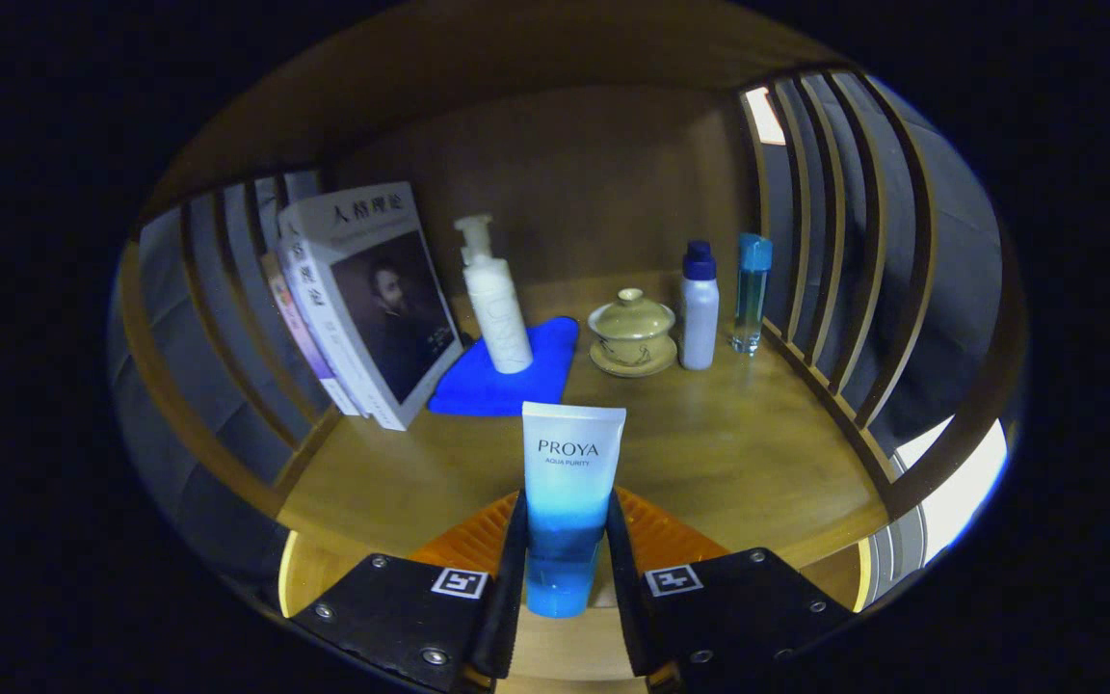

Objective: Pull open the drawer, take out the items inside it, and place them on the countertop above the cabinet.

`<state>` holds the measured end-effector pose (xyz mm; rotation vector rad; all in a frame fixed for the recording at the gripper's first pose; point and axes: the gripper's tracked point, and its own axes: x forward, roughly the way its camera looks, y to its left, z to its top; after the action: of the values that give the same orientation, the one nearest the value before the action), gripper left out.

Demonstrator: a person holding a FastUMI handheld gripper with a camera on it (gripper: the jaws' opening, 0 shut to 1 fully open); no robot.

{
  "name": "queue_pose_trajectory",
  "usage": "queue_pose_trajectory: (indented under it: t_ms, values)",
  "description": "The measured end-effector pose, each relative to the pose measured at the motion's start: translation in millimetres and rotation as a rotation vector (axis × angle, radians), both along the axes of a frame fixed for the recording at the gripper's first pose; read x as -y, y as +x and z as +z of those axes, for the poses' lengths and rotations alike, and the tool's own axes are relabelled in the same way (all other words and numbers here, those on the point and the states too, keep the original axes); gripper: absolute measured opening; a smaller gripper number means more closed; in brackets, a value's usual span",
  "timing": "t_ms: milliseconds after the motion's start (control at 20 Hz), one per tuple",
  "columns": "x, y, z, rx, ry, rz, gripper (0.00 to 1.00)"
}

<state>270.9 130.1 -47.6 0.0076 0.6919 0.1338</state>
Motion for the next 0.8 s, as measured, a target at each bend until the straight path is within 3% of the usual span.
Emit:
queue_pose_trajectory:
  t_ms: [300,450,500,800]
  values:
    - [-3,7,-3,0.060,-0.025,0.016,0.56]
    - [-7,-15,18,0.142,-0.054,0.067,0.89]
    - [-12,-27,29,0.174,-0.050,0.086,0.93]
    - [-33,-115,80,0.383,0.034,0.173,0.94]
